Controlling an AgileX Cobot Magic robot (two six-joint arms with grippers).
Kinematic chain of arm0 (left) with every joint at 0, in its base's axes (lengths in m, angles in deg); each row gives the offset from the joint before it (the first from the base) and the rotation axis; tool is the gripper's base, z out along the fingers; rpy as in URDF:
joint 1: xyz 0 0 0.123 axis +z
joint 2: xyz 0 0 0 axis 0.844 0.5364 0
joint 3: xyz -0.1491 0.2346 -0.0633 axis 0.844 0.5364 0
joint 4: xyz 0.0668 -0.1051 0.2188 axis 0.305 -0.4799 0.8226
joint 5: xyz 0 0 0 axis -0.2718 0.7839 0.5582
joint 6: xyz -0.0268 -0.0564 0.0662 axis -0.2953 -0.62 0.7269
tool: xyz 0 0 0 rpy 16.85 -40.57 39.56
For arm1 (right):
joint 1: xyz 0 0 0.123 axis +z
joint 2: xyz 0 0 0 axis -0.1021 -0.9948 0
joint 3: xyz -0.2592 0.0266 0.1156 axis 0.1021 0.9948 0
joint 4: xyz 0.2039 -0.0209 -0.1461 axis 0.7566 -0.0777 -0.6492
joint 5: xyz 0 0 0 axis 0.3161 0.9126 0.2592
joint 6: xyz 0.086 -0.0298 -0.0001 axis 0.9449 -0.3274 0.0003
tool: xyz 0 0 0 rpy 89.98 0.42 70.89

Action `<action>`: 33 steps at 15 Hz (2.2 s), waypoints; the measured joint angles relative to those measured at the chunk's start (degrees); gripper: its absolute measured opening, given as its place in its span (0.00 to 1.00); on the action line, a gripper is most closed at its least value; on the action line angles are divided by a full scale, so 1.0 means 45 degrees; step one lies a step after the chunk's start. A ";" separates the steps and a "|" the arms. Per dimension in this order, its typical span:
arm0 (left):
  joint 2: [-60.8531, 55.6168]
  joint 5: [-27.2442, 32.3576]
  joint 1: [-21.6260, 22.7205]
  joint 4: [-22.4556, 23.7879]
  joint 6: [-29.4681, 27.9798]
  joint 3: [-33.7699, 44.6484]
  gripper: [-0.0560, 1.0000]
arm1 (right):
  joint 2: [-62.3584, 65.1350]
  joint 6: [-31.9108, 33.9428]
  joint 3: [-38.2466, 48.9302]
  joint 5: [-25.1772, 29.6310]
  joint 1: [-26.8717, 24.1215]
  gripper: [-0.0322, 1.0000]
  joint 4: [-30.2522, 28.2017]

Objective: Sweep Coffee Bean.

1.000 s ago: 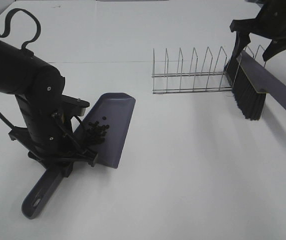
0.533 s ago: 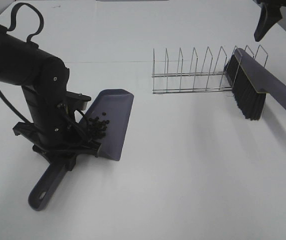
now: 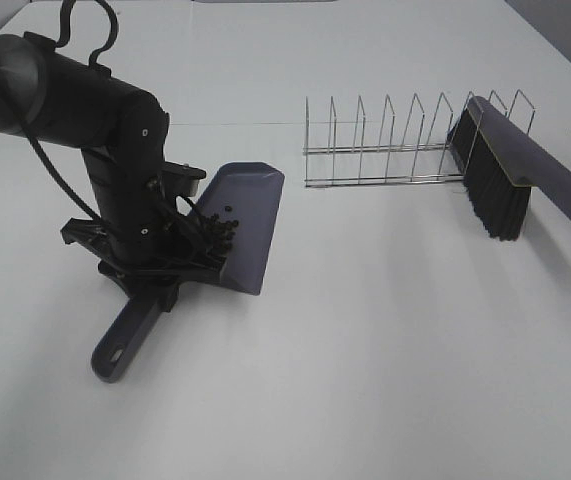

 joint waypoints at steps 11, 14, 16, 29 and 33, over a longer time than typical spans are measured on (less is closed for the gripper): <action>-0.0267 -0.0076 0.0038 -0.1019 0.0866 -0.0064 0.61 | 0.4214 0.0267 0.1502 0.0025 0.0000 0.71 -0.0140; -0.1222 0.0828 0.0726 -0.0917 0.0891 -0.0064 0.61 | 0.4711 0.0509 0.1502 0.0025 0.0000 0.71 -0.0140; -0.1935 0.1070 0.1439 -0.0980 0.1171 -0.0064 0.61 | 0.4966 0.0522 0.1502 0.0025 0.0000 0.71 -0.0140; -1.3051 0.2368 0.8149 -0.1566 0.4864 0.4151 0.61 | 1.1090 0.0484 0.5742 0.0051 0.0000 0.71 -0.0204; -1.7316 0.2305 0.8149 -0.1553 0.5360 0.7168 0.61 | 1.4528 -0.0395 0.6939 0.0051 0.0000 0.71 -0.0267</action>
